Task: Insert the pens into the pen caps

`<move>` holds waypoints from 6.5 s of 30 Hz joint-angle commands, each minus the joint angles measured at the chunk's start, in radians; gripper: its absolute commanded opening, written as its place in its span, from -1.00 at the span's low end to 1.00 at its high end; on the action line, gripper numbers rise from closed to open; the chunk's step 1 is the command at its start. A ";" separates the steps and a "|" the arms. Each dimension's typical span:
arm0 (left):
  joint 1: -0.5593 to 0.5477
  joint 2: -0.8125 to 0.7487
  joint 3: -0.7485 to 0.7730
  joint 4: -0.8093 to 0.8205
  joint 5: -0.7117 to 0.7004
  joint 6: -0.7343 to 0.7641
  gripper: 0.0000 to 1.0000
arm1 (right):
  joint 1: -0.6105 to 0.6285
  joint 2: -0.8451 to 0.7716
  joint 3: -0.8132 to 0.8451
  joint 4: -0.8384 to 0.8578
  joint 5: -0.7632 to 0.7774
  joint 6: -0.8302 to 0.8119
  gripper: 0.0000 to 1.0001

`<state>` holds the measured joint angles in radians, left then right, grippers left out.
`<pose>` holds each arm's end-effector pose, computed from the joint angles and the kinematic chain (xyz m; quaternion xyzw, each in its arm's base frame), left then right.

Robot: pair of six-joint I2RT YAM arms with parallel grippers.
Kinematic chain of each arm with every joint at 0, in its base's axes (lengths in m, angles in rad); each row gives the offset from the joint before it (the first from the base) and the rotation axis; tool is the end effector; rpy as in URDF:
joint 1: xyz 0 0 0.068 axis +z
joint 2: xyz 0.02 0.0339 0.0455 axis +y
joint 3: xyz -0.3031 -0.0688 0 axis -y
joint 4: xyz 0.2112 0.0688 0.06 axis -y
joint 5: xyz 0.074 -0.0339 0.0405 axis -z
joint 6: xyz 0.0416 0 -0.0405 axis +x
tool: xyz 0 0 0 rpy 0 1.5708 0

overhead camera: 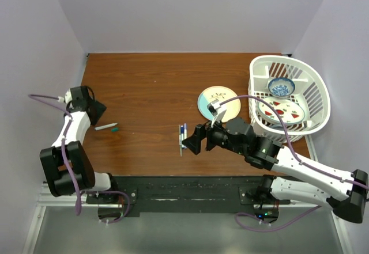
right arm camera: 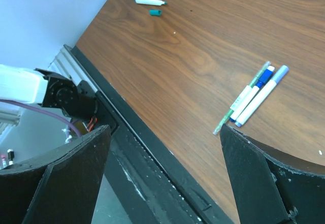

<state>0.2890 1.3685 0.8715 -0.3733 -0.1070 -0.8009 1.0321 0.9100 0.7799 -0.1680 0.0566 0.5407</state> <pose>0.2362 0.0749 0.2743 -0.5019 0.7926 -0.0382 0.3442 0.0849 0.1375 0.3510 -0.1792 0.7839 0.4044 0.4357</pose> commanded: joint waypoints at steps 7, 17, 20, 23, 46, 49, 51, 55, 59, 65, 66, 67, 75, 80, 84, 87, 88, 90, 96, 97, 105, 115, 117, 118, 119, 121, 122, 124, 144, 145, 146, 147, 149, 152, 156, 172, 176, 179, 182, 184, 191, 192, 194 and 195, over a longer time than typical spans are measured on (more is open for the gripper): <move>0.003 0.033 -0.052 0.047 -0.192 -0.144 0.21 | -0.001 -0.025 0.058 0.032 0.019 0.016 0.84; 0.004 0.145 -0.057 0.065 -0.189 -0.201 0.21 | -0.001 -0.048 0.038 0.042 0.034 0.007 0.84; 0.004 0.185 -0.046 0.042 -0.192 -0.222 0.21 | -0.001 -0.054 0.039 0.035 0.040 -0.004 0.84; 0.002 0.208 -0.045 0.010 -0.201 -0.245 0.18 | -0.001 -0.071 0.033 0.025 0.046 -0.011 0.84; -0.010 0.288 0.043 0.086 -0.055 -0.218 -1.00 | -0.001 -0.223 -0.025 0.007 0.115 -0.042 0.86; -0.031 0.239 0.021 0.311 0.079 -0.100 -1.00 | -0.001 -0.230 -0.030 0.001 0.124 -0.048 0.86; -0.062 0.212 0.040 0.470 0.162 0.003 -1.00 | -0.001 -0.230 -0.027 -0.007 0.127 -0.053 0.86; -0.145 0.196 0.150 0.490 0.321 0.239 -1.00 | 0.000 -0.233 -0.022 -0.024 0.137 -0.059 0.87; -0.276 0.205 0.279 0.297 0.365 0.445 -1.00 | -0.001 -0.250 -0.033 -0.025 0.155 -0.053 0.87; -0.306 0.239 0.300 0.261 0.216 0.497 -0.34 | -0.001 -0.264 -0.024 -0.042 0.150 -0.045 0.87; -0.307 0.279 0.319 0.255 0.246 0.511 -0.22 | -0.001 -0.270 -0.021 -0.047 0.153 -0.045 0.87; -0.309 0.306 0.346 0.235 0.274 0.528 -0.18 | -0.001 -0.275 -0.021 -0.051 0.158 -0.045 0.87; -0.427 0.533 0.481 0.189 0.239 0.546 -0.15 | -0.001 -0.281 -0.018 -0.065 0.172 -0.059 0.87; -0.513 0.635 0.538 0.214 0.219 0.540 -0.14 | -0.001 -0.281 -0.016 -0.085 0.184 -0.068 0.87; -0.574 0.684 0.583 0.218 0.172 0.536 -0.04 | -0.001 -0.289 -0.025 -0.088 0.193 -0.070 0.87; -0.609 0.725 0.623 0.195 0.127 0.528 0.01 | -0.001 -0.293 -0.030 -0.094 0.203 -0.070 0.87; -0.622 0.734 0.632 0.191 0.119 0.522 0.04 | -0.001 -0.295 -0.030 -0.094 0.203 -0.070 0.87; -0.633 0.750 0.632 0.206 0.118 0.514 0.09 | -0.001 -0.301 -0.036 -0.097 0.206 -0.070 0.87; -0.685 0.823 0.691 0.211 0.116 0.506 0.20 | -0.003 -0.312 -0.045 -0.103 0.213 -0.071 0.87; -0.703 0.837 0.725 0.191 0.115 0.512 0.20 | -0.001 -0.312 -0.044 -0.105 0.213 -0.073 0.87; -0.740 0.877 0.759 0.096 0.032 0.534 -0.15 | -0.001 -0.333 -0.033 -0.131 0.233 -0.085 0.88; -0.810 0.733 0.629 0.001 0.133 0.887 -1.00 | -0.001 -0.329 -0.057 -0.091 0.198 -0.058 0.88; -0.820 0.692 0.592 -0.007 0.145 0.945 -1.00 | -0.001 -0.327 -0.062 -0.081 0.195 -0.050 0.88; -0.823 0.641 0.548 -0.010 0.153 0.962 -1.00 | -0.001 -0.329 -0.064 -0.079 0.193 -0.047 0.88; -0.823 0.617 0.526 -0.012 0.159 0.974 -1.00 | -0.001 -0.329 -0.065 -0.077 0.190 -0.042 0.88; -0.823 0.536 0.465 -0.032 0.164 1.003 -1.00 | -0.001 -0.341 -0.070 -0.082 0.184 -0.028 0.88; -0.823 0.509 0.446 -0.042 0.164 1.013 -1.00 | -0.001 -0.347 -0.073 -0.082 0.184 -0.025 0.88; -0.824 0.436 0.387 -0.084 0.173 1.045 -1.00 | 0.000 -0.367 -0.079 -0.085 0.180 -0.010 0.88; -1.044 0.205 0.015 -0.159 0.178 1.085 -0.89 | -0.001 -0.454 -0.042 -0.202 0.256 0.022 0.91; -1.044 0.204 0.017 -0.159 0.165 1.076 -0.85 | 0.000 -0.459 -0.044 -0.203 0.256 0.024 0.91; -1.044 0.198 0.020 -0.156 0.139 1.068 -0.83 | -0.001 -0.461 -0.048 -0.205 0.253 0.025 0.91; -1.042 0.186 0.023 -0.151 0.133 1.059 -0.83 | -0.001 -0.458 -0.050 -0.203 0.253 0.025 0.91; -1.044 0.162 0.034 -0.145 0.110 1.036 -0.67 | -0.001 -0.450 -0.044 -0.214 0.252 0.025 0.91; -1.042 0.106 0.069 -0.134 0.088 1.008 0.99 | -0.001 -0.430 -0.028 -0.223 0.250 0.016 0.92; -1.042 0.006 0.147 -0.145 0.034 0.933 1.00 | -0.001 -0.402 -0.011 -0.219 0.255 -0.002 0.95; -0.812 -0.454 0.285 -0.110 -0.512 0.242 1.00 | -0.001 -0.257 -0.036 -0.027 0.206 -0.065 0.97; -0.766 -0.363 0.323 -0.236 -0.462 0.192 1.00 | -0.001 -0.059 0.062 -0.027 0.172 -0.203 0.86; -0.734 -0.261 0.411 -0.449 -0.577 -0.049 1.00 | -0.001 0.189 0.175 -0.053 0.089 -0.362 0.78; -0.608 -0.256 0.387 -0.442 -0.440 -0.145 1.00 | 0.003 0.429 0.297 -0.122 0.043 -0.594 0.58; -0.471 -0.273 0.313 -0.391 -0.232 -0.162 0.99 | 0.003 0.548 0.370 -0.156 -0.027 -0.712 0.54; -0.160 -0.261 0.176 -0.383 0.001 -0.208 1.00 | 0.003 0.725 0.384 -0.042 -0.306 -0.998 0.54; -0.142 -0.253 0.164 -0.384 0.015 -0.210 1.00 | 0.005 0.750 0.416 -0.062 -0.351 -1.030 0.54; -0.096 -0.237 0.124 -0.374 0.049 -0.212 0.98 | 0.006 0.838 0.464 -0.138 -0.438 -1.100 0.53; -0.082 -0.230 0.112 -0.369 0.056 -0.204 0.94 | 0.006 0.871 0.510 -0.155 -0.454 -1.108 0.49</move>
<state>0.1509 1.1175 1.0306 -0.7498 -0.1661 -0.9779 1.0328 1.6863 1.1572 -0.2798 -0.1925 -0.3767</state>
